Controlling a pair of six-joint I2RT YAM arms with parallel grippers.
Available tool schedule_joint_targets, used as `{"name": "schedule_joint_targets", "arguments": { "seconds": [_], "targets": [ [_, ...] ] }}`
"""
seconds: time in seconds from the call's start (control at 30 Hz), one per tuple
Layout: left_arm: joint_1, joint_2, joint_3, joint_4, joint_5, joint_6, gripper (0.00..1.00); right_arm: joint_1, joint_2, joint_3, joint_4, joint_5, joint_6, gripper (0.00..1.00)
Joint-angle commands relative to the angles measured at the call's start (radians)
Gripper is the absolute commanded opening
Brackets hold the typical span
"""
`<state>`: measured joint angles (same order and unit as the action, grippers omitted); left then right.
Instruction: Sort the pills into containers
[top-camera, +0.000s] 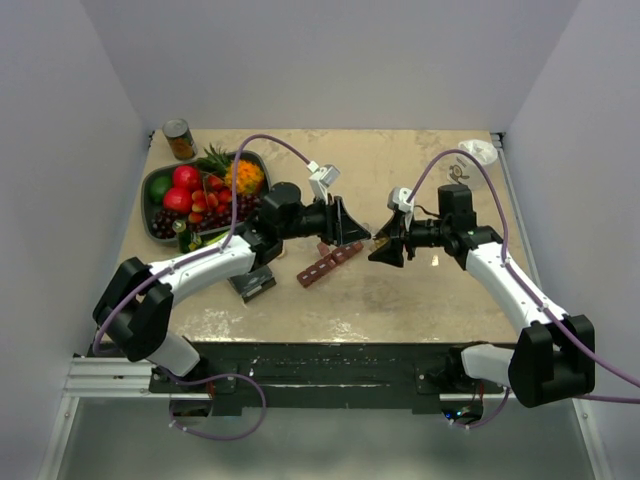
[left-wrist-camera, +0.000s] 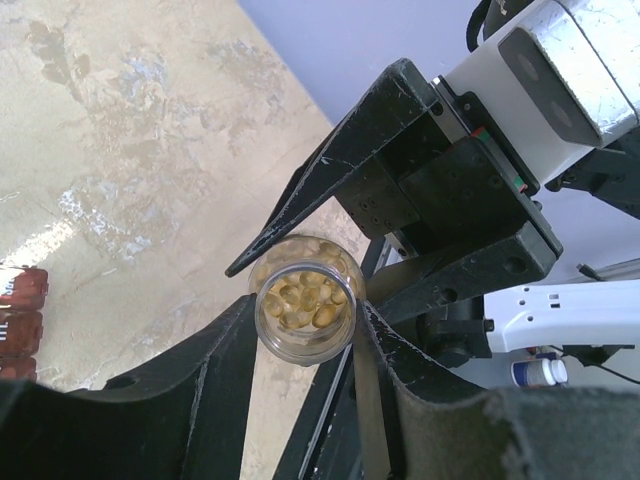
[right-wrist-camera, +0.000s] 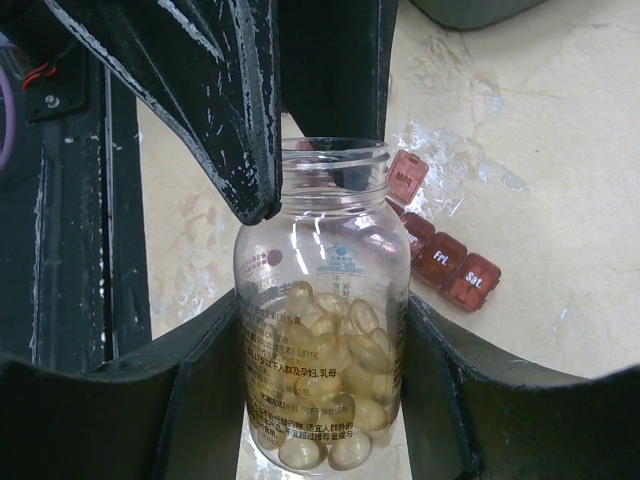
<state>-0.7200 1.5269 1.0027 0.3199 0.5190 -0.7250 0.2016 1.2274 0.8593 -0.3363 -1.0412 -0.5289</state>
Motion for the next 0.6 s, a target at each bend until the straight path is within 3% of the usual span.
{"name": "schedule_joint_targets", "arguments": {
  "seconds": [0.0, 0.57],
  "targets": [
    [0.016, -0.036, -0.029, -0.008, -0.002, -0.037, 0.11, -0.013, -0.029, 0.017, 0.054, -0.046, 0.012, 0.08],
    [0.042, -0.028, -0.098, 0.005, -0.017, -0.114, 0.06, -0.018, -0.031, 0.015, 0.059, -0.046, 0.017, 0.10]
  ]
}}
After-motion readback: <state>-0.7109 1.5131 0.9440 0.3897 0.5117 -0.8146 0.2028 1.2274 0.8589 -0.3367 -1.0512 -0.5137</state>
